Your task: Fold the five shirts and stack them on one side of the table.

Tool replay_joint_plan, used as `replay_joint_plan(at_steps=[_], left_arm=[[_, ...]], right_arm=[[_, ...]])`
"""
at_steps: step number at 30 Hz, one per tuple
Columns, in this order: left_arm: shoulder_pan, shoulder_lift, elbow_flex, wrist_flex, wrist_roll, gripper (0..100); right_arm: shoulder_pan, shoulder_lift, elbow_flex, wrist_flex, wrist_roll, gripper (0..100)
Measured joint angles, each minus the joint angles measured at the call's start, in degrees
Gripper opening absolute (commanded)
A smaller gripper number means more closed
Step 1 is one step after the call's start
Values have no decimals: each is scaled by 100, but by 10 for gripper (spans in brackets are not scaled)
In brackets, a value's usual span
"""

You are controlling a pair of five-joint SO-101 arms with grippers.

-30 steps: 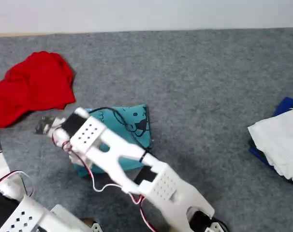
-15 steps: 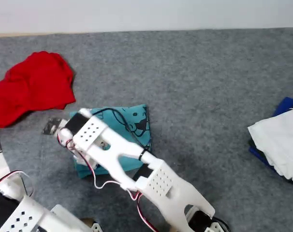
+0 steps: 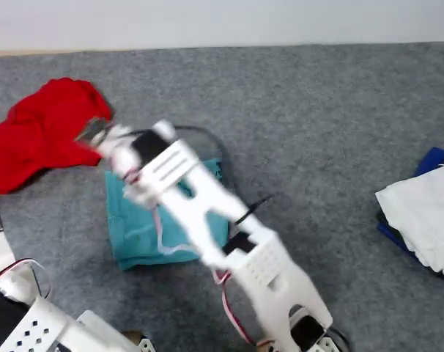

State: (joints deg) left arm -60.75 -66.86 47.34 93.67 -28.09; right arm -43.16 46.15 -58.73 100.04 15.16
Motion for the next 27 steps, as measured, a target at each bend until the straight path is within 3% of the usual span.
replay_joint_plan(at_steps=[5, 11, 22, 27], left_arm=[[0, -18, -70, 0, 0, 6], [0, -18, -79, 0, 0, 6], [0, -18, -79, 0, 0, 6], [0, -18, -79, 0, 0, 6]], right_arm=[[1187, 510, -9, -404, 0, 9], [1741, 1292, -9, -738, 44, 9], [1952, 1398, -730, -360, 308, 13], [1653, 1275, -1538, 53, 220, 133]])
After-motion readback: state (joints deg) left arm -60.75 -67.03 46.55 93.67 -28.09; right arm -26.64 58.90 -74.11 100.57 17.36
